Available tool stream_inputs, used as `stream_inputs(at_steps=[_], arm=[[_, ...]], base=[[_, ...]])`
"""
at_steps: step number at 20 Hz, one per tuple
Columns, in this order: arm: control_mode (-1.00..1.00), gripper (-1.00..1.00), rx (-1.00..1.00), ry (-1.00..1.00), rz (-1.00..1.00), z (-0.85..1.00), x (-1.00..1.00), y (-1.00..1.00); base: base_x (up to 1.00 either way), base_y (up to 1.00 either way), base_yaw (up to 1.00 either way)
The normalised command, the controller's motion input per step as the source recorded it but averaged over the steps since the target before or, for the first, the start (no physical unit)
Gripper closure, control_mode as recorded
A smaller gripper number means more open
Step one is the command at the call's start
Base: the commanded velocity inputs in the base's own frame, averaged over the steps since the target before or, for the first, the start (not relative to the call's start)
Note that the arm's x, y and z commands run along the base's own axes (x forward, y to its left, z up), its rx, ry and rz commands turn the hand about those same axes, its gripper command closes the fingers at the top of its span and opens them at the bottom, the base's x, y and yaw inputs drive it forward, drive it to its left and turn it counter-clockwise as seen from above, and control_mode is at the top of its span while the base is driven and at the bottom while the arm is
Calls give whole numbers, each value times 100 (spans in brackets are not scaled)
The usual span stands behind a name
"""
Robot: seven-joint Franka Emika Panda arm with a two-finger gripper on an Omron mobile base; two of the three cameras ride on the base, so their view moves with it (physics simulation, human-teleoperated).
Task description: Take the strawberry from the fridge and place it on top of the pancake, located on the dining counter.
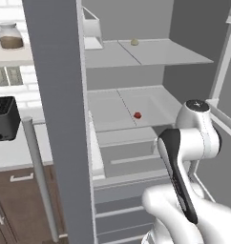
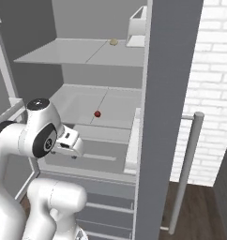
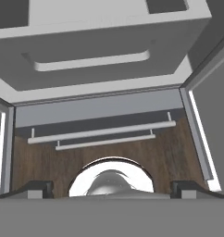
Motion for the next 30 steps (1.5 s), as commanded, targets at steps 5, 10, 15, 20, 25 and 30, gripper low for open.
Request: stream_inputs(at_steps=[5,10,15,20,25,30], arm=[[100,-100,0,0,0,0,0,0],[100,-100,0,0,0,0,0,0],[100,-100,0,0,0,0,0,0],[-100,-100,0,0,0,0,9,0],[-100,-100,0,-13,4,19,73,3],[-100,-100,0,-26,19,29,50,3]], base=[[27,-9,0],[54,0,0],[51,0,0],[24,0,0],[0,0,0],[0,0,0]])
